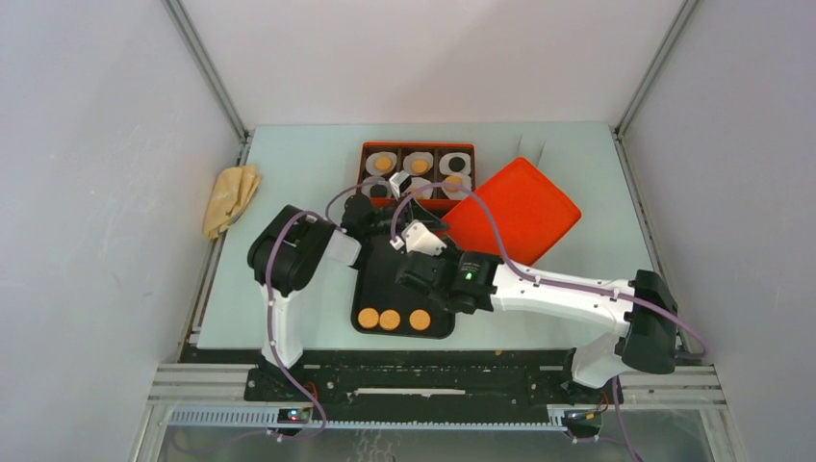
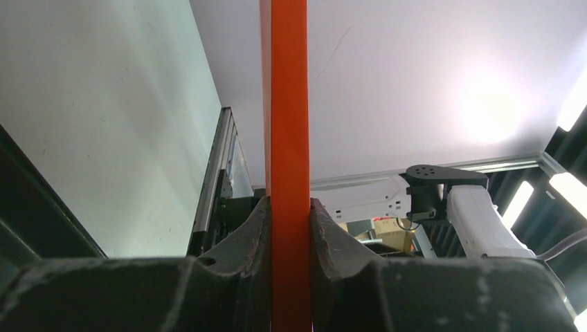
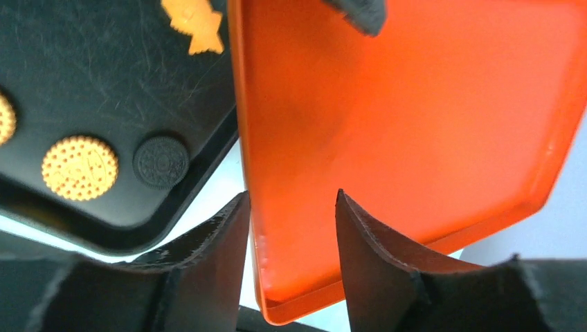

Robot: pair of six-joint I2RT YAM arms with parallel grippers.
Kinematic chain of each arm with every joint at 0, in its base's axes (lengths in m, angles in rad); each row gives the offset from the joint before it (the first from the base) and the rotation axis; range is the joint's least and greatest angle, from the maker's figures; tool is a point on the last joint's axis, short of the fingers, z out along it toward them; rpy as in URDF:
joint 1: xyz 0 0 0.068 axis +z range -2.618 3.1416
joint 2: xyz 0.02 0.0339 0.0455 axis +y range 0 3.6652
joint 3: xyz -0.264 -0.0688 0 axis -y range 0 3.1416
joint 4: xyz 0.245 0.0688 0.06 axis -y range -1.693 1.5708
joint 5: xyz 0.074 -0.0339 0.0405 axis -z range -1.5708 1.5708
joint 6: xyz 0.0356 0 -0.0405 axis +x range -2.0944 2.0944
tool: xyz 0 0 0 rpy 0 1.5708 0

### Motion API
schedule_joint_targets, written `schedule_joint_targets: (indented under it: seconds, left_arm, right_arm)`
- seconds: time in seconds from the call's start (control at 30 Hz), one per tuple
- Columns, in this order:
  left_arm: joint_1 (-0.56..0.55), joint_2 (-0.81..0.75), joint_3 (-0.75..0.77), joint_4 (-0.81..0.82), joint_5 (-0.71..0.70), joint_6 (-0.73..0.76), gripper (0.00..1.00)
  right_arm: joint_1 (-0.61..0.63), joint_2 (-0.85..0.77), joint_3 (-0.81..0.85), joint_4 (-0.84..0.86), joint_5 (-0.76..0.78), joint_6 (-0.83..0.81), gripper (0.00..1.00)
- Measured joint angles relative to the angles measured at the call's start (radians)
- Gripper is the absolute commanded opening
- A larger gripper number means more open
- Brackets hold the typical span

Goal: Pack the cookies

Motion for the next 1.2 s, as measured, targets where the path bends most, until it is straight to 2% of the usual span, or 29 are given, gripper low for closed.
schedule_joint_targets:
  seconds: [0.27,0.57,0.63,0.67,0.77,0.83,0.93,1.0,1.13,1.2]
  left_arm:
    - [-0.007,-0.052,-0.001,-0.115,0.009,0.032,0.0]
    - [-0.007,-0.163,0.0,-0.367,0.006,0.183,0.0]
    - [-0.007,-0.196,0.0,-0.446,0.001,0.235,0.0]
    - [-0.007,-0.219,0.0,-0.495,-0.003,0.266,0.0]
    - [-0.008,-0.279,0.002,-0.639,-0.028,0.36,0.0]
    - [-0.009,-0.319,0.005,-0.733,-0.051,0.42,0.0]
    - [-0.01,-0.346,0.029,-0.856,-0.099,0.486,0.0]
    - [-0.014,-0.357,0.052,-0.926,-0.106,0.524,0.07]
    - [-0.02,-0.375,0.109,-1.049,-0.122,0.598,0.32]
    - [-0.02,-0.381,0.149,-1.113,-0.126,0.633,0.42]
  right_arm:
    - [0.118,0.065,0.041,0.012,0.246,0.0,0.63]
    - [0.159,0.275,0.054,-0.091,0.419,0.105,0.57]
    - [0.15,0.324,0.067,-0.158,0.462,0.173,0.5]
    - [0.143,0.356,0.085,-0.212,0.49,0.235,0.43]
    - [0.12,0.455,0.144,-0.399,0.57,0.456,0.33]
    - [0.103,0.502,0.151,-0.473,0.608,0.554,0.15]
    - [0.092,0.544,0.15,-0.542,0.658,0.643,0.0]
    - [0.092,0.545,0.151,-0.57,0.661,0.68,0.0]
    - [0.093,0.532,0.158,-0.594,0.663,0.715,0.0]
    - [0.092,0.514,0.167,-0.601,0.659,0.719,0.0]
